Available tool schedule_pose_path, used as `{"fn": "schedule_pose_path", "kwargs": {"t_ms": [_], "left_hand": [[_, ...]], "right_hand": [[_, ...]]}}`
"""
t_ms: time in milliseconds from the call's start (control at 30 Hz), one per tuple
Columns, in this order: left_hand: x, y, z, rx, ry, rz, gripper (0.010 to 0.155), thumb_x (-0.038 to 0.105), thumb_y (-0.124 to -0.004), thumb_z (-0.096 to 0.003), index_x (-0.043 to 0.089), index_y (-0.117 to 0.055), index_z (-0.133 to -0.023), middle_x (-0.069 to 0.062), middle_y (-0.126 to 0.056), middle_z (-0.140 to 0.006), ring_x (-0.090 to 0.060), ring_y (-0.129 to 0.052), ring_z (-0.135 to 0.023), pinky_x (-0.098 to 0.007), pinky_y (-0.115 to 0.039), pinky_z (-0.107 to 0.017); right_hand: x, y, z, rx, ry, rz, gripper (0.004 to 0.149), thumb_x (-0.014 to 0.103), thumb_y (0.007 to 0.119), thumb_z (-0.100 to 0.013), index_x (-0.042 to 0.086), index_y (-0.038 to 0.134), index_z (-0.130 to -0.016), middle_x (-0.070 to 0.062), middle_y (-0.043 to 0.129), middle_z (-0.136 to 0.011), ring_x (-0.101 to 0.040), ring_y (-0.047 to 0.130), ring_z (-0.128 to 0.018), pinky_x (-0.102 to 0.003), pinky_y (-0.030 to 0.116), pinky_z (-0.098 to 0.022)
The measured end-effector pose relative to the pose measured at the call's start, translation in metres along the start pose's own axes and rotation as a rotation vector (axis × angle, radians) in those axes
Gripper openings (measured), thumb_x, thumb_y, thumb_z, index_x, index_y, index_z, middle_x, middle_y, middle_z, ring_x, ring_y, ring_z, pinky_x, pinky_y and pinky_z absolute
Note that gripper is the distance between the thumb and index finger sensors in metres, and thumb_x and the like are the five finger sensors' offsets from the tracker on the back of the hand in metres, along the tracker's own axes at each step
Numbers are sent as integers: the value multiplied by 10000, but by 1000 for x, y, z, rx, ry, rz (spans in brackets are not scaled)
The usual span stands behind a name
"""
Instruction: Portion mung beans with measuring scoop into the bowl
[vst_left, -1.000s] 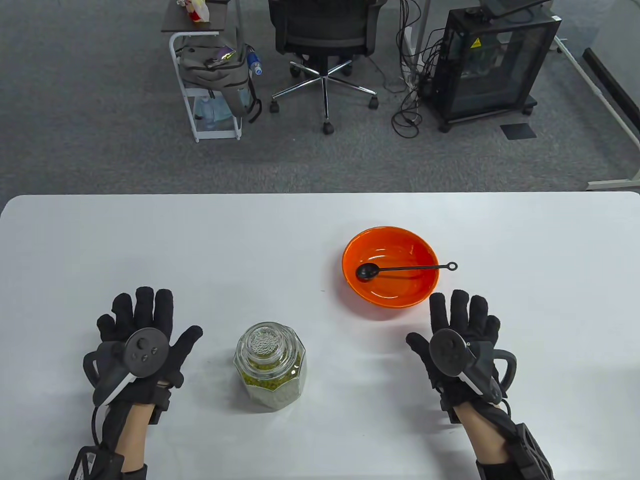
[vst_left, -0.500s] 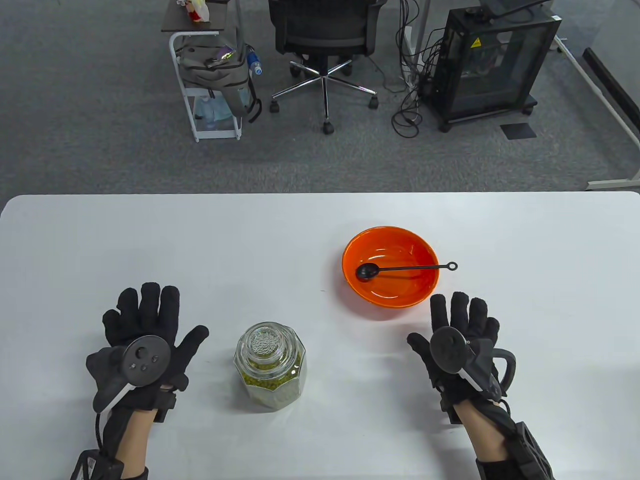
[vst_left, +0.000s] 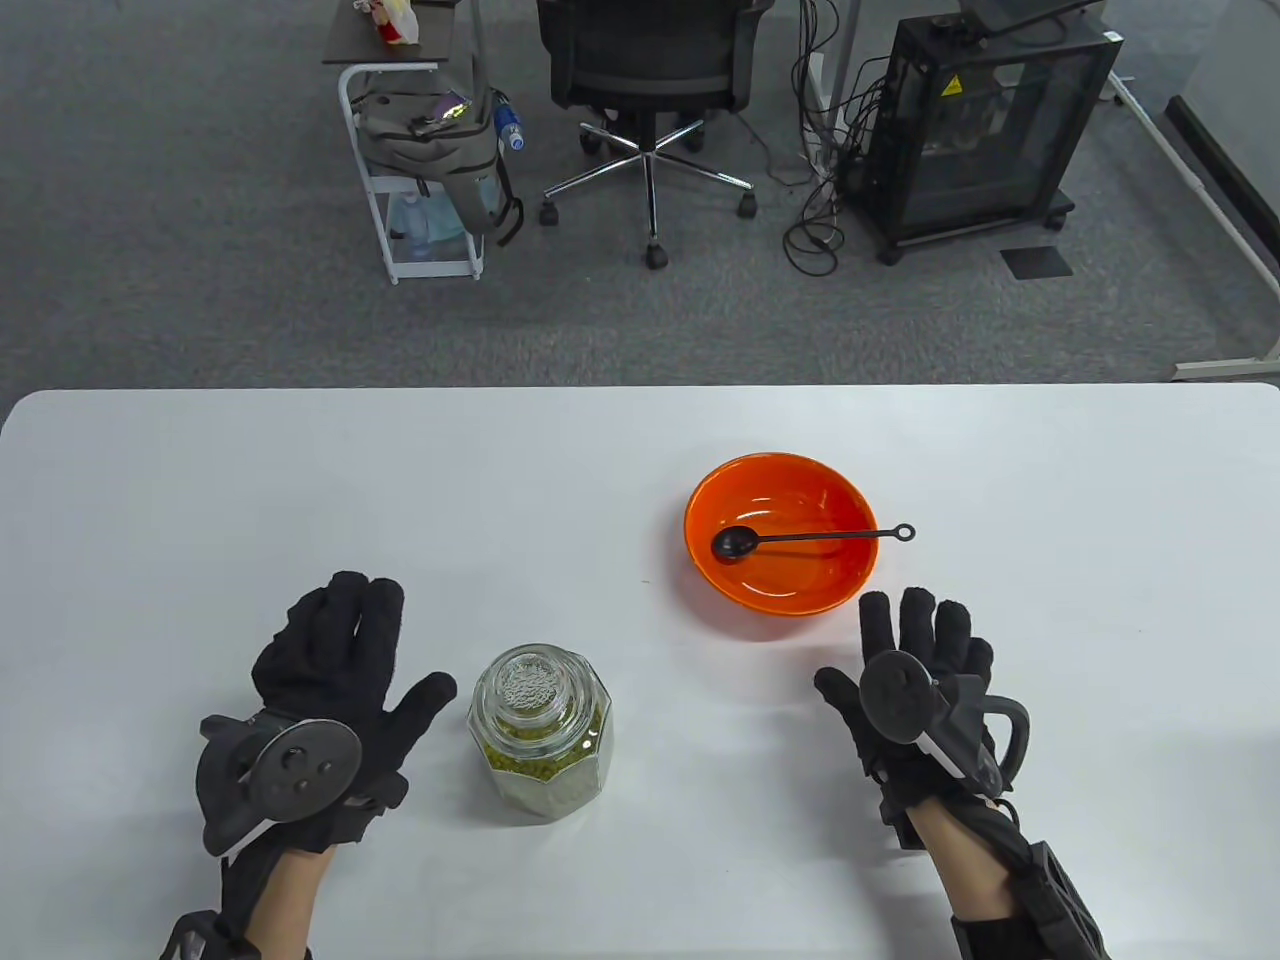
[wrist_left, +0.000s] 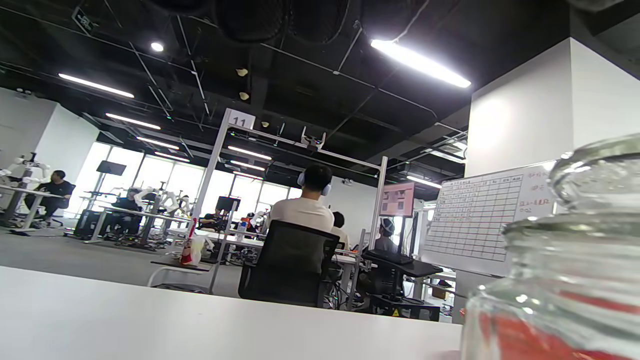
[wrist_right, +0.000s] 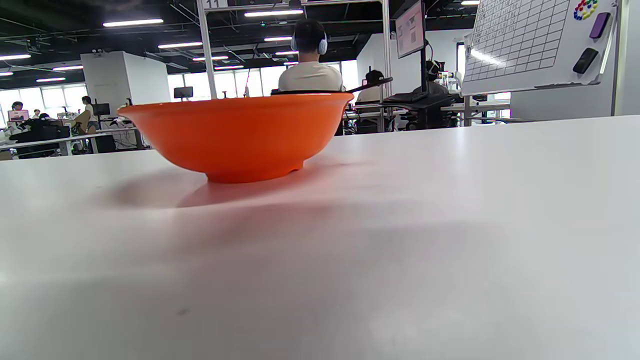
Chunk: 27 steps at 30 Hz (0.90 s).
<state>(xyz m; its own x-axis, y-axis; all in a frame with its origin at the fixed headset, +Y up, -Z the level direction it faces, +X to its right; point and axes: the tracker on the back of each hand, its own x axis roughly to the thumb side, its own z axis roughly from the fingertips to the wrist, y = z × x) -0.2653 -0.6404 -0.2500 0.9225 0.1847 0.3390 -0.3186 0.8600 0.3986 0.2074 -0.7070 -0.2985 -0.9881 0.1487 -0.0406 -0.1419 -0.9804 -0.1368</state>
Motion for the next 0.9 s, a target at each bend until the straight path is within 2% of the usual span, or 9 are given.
{"fn": "schedule_pose_path", "kwargs": {"t_ms": [333, 467, 633, 900], "left_hand": [[23, -12, -2, -77, -101, 86, 929, 816, -533, -494, 163, -444, -1148, -202, -446, -1200, -524, -582, -1000, -635, -559, -665], [41, -16, -2, -78, -161, 124, 931, 817, -531, -490, 156, -459, -1141, -200, -470, -1182, -481, -689, -927, -583, -647, -620], [55, -22, -6, -130, -197, 91, 974, 850, -547, -478, 148, -445, -1146, -201, -432, -1190, -473, -692, -912, -584, -656, -615], [70, -35, -13, -253, -217, -5, 968, 851, -603, -479, 161, -466, -1145, -187, -512, -1167, -473, -691, -905, -608, -628, -635]], "right_hand": [[-2, 3, -1, 29, 8, 7, 867, 682, 594, -432, 247, 286, -1117, -203, 263, -1181, -576, 304, -1040, -731, 378, -718], [-1, 4, -1, 30, 5, 16, 864, 682, 593, -433, 249, 289, -1116, -203, 270, -1181, -576, 312, -1039, -731, 380, -717], [0, 7, -1, 46, 4, 28, 866, 681, 594, -432, 247, 288, -1116, -204, 271, -1180, -578, 313, -1038, -731, 381, -716], [1, 8, -1, 56, -1, 37, 865, 680, 595, -432, 246, 292, -1116, -206, 275, -1179, -578, 320, -1036, -732, 383, -715]]}}
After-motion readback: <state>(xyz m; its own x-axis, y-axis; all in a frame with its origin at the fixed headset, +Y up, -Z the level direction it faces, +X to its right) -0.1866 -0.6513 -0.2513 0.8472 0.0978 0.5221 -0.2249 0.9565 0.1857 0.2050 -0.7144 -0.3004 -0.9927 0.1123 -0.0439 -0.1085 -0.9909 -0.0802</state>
